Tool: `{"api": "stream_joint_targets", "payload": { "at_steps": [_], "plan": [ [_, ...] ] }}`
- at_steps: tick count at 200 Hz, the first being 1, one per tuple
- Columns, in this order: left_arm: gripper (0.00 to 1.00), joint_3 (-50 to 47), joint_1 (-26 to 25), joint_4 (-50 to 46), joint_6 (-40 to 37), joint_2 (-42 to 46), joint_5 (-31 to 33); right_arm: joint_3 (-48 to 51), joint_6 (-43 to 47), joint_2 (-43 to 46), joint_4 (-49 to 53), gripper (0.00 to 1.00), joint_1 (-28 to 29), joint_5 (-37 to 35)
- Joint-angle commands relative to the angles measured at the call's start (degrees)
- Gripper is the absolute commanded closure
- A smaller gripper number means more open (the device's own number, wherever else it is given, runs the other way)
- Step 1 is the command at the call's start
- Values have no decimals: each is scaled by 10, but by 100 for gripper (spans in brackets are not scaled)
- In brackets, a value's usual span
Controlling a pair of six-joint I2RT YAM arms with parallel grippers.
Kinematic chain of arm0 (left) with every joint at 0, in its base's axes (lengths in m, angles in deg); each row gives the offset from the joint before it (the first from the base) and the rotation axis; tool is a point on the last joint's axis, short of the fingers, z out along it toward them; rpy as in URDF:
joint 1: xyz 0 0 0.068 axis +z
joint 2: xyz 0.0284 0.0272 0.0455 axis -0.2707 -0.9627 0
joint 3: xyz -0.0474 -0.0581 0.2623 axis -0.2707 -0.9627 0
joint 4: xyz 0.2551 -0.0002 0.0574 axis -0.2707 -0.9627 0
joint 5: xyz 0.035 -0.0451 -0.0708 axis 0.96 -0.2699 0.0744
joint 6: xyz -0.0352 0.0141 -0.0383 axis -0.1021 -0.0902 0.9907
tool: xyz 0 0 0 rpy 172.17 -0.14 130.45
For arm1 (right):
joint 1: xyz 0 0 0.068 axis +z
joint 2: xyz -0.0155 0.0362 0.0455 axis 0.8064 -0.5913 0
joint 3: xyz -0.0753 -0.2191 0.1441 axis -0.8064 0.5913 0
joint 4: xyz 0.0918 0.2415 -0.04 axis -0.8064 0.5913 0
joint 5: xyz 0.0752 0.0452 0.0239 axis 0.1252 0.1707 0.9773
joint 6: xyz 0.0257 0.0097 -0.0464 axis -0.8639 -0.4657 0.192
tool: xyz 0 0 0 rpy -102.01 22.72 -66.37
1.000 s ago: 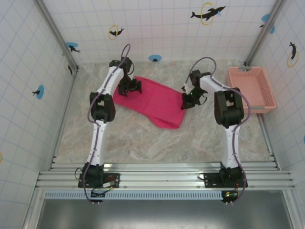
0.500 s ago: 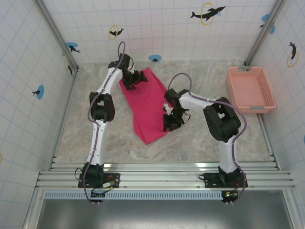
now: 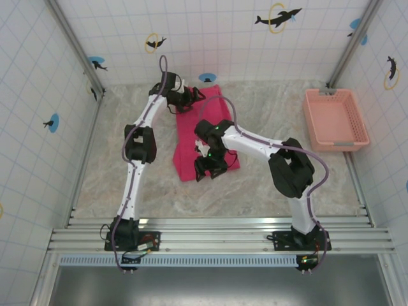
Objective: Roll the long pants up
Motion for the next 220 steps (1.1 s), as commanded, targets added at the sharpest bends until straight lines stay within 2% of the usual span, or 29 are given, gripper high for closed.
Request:
{"api": "stream_joint_targets", "payload": {
  "at_steps": [1, 14, 31, 45, 63, 98, 118, 159, 172, 220],
  "plan": [
    [2, -23, -11, -30, 0, -63, -29, -53, 113, 32, 117, 33, -3, -110],
    [2, -23, -9, -34, -10, -54, -47, -70, 186, 36, 151, 33, -3, -190],
    [2, -31, -8, -35, -49, -23, -36, -58, 287, 46, 164, 33, -1, -311],
    [2, -46, -7, -52, -97, 16, 2, -13, 366, 60, 142, 33, 6, -391],
    [3, -81, -5, -75, -161, 77, 75, 62, 440, 84, 82, 33, 9, -434],
    [2, -154, -3, -144, -271, 207, 292, 163, 499, 123, -40, 32, -1, -416],
    [3, -222, 1, -154, -302, 289, 343, 191, 515, 130, -92, 32, -4, -399],
    [2, -433, 16, -138, -325, 425, 361, 230, 536, 124, -176, 33, -9, -381],
    [3, -497, 18, -130, -325, 458, 347, 236, 536, 119, -194, 34, -11, -376],
    [3, -637, 18, -135, -330, 533, 315, 239, 541, 88, -229, 43, -22, -353]
  ]
}}
